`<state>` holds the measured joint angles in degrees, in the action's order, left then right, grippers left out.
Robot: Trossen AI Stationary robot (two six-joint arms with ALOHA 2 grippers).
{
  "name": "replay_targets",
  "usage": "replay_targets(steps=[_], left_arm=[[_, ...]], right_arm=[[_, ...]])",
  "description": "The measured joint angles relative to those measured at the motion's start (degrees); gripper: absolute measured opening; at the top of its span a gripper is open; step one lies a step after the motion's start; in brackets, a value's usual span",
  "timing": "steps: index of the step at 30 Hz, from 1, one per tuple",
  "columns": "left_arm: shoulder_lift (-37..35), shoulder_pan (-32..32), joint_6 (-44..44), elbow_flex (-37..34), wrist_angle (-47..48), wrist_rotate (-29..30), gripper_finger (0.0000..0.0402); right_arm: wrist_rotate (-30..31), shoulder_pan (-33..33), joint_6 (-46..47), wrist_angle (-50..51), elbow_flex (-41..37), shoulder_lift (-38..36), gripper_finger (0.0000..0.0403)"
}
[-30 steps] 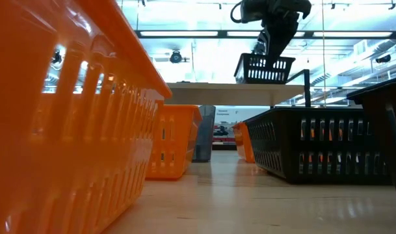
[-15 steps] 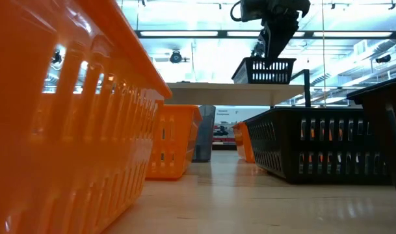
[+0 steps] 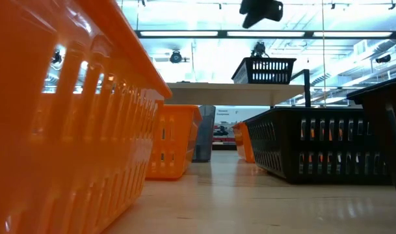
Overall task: Stack baskets on shelf by color
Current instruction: Put the top orange bin on the shelf
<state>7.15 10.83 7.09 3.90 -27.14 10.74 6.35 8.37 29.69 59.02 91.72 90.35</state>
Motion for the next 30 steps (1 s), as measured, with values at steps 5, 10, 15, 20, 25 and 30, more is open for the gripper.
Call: replay_targets(steps=[5, 10, 15, 20, 25, 30], left_arm=[[-0.01, 0.01, 0.12, 0.0, 0.3, 0.0, 0.0172], [-0.02, 0.02, 0.2, 0.0, 0.44, 0.02, 0.0172], [-0.04, 0.02, 0.2, 0.0, 0.44, 0.0, 0.0172], [-0.04, 0.02, 0.2, 0.0, 0.46, 0.0, 0.0172], [-0.04, 0.02, 0.21, 0.0, 0.46, 0.0, 0.0172], [-0.04, 0.02, 0.22, 0.0, 0.48, 0.0, 0.0172]], right_arm=[[-0.09, 2.3, 3.34, -0.12, 0.0, 3.81, 0.0176], [-0.04, 2.49, 5.63, 1.65, -0.06, 8.88, 0.0176], [-0.07, 2.48, 7.52, 1.76, -0.06, 14.46, 0.0173], [-0.13, 1.49, 5.76, 3.53, -0.07, 18.78, 0.0164], [0.0, 0.28, 4.43, 3.36, -0.09, 20.99, 0.0158], [1.11, -0.57, 2.63, 2.09, -0.11, 21.2, 0.0156]])
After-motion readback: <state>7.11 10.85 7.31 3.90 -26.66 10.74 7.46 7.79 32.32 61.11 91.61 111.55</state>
